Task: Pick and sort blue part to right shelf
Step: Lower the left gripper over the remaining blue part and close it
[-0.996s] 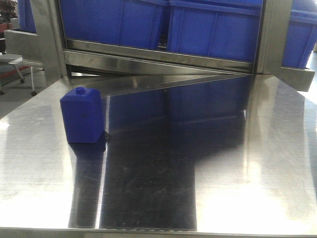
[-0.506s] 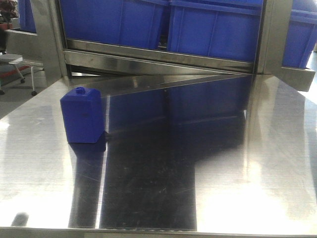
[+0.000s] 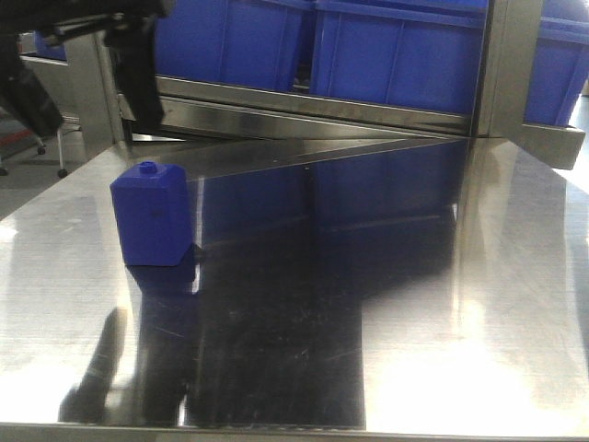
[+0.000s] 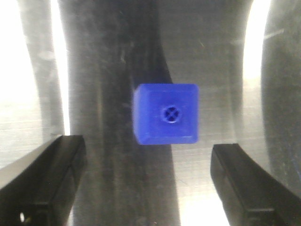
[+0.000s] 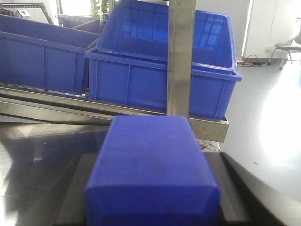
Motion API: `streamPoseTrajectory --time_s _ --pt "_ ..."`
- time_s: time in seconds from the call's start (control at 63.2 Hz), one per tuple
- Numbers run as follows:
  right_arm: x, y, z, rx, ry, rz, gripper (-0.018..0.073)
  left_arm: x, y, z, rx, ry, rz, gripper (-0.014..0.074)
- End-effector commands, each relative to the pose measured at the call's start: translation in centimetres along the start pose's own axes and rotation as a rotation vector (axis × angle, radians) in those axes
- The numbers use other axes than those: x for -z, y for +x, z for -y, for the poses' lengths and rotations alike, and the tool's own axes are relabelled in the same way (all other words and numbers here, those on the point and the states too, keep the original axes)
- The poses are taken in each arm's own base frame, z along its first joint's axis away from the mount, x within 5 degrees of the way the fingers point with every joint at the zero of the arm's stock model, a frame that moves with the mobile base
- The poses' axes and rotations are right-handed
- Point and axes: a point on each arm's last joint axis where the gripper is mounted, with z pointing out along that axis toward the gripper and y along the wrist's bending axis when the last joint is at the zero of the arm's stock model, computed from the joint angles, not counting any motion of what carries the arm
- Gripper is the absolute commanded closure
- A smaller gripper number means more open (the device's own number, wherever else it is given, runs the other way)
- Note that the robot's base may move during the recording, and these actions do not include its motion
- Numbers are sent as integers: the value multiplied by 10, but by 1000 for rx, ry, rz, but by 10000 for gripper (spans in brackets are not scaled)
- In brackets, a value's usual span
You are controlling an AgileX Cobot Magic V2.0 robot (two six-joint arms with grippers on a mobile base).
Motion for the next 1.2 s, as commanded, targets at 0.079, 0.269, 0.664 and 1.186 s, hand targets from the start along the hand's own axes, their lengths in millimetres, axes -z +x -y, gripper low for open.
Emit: streamPoseTrajectory --time_s 0.079,0.269,0.664,1.186 --pt "1 -17 -1 27 0 114 147 9 -20 13 2 4 10 -7" --pt "1 -17 -1 27 0 114 147 -7 -30 18 2 -23 -49 1" --pt "1 -17 -1 27 0 114 147 -42 -33 22 1 -50 -128 9" --pt "1 -17 -1 27 0 114 147 -66 -29 22 -2 -85 -206 9"
